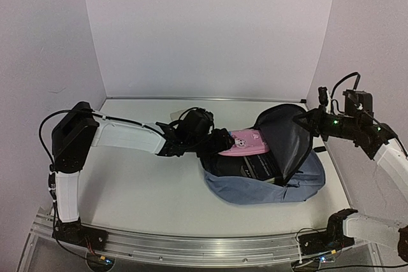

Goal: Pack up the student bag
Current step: Place the stationery in the student bag, then zip the student bag at the center of the board.

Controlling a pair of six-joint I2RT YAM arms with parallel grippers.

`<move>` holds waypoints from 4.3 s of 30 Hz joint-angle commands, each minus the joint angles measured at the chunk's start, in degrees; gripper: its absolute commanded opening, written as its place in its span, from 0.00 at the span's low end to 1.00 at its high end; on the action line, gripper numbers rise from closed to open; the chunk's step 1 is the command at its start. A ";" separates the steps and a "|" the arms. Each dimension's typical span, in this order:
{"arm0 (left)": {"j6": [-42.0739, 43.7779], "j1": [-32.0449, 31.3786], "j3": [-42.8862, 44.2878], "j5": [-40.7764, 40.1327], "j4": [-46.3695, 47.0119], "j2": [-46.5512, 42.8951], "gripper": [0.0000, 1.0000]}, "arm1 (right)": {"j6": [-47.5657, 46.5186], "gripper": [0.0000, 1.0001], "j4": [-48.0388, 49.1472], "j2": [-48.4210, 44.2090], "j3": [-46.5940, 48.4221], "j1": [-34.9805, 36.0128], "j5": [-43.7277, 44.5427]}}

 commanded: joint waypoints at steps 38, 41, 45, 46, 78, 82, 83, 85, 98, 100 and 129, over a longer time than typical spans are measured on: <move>7.52 -1.57 24.11 13.78 -9.16 12.17 0.73 | -2.01 0.00 4.85 0.34 2.17 -0.22 -3.65; 7.42 -1.82 26.09 14.38 -8.94 13.63 0.73 | -2.19 0.00 4.85 0.58 2.17 -0.28 -3.63; 7.32 -2.04 28.69 15.41 -8.20 15.59 0.73 | -2.25 0.00 4.99 1.00 2.10 -0.21 -3.72; 7.22 -2.09 29.27 15.57 -7.89 16.06 0.73 | -2.25 0.00 5.05 1.03 2.05 -0.23 -3.68; 9.35 9.78 -10.43 15.01 -12.11 -21.48 0.90 | -1.13 0.00 3.55 5.39 4.48 13.96 12.52; 9.18 10.64 -13.74 13.43 -12.85 -24.43 0.91 | -0.06 0.00 3.77 8.63 5.86 21.40 19.00; 9.07 10.76 -14.37 13.10 -12.92 -24.95 0.92 | 0.32 0.00 4.07 9.47 5.99 22.34 19.94; 8.72 10.91 -15.50 12.60 -12.95 -25.91 0.92 | 0.90 0.00 4.89 11.19 6.25 25.12 21.74; 6.70 11.06 -18.71 11.80 -12.03 -27.37 0.92 | 5.47 0.14 13.79 25.09 8.51 42.98 31.18; 6.38 11.10 -19.02 12.56 -11.46 -27.09 0.92 | 5.65 0.18 15.29 27.71 9.68 44.77 31.03; -3.28 2.65 -18.45 23.88 2.31 -12.33 0.80 | 0.94 0.86 6.67 25.32 14.09 43.32 39.23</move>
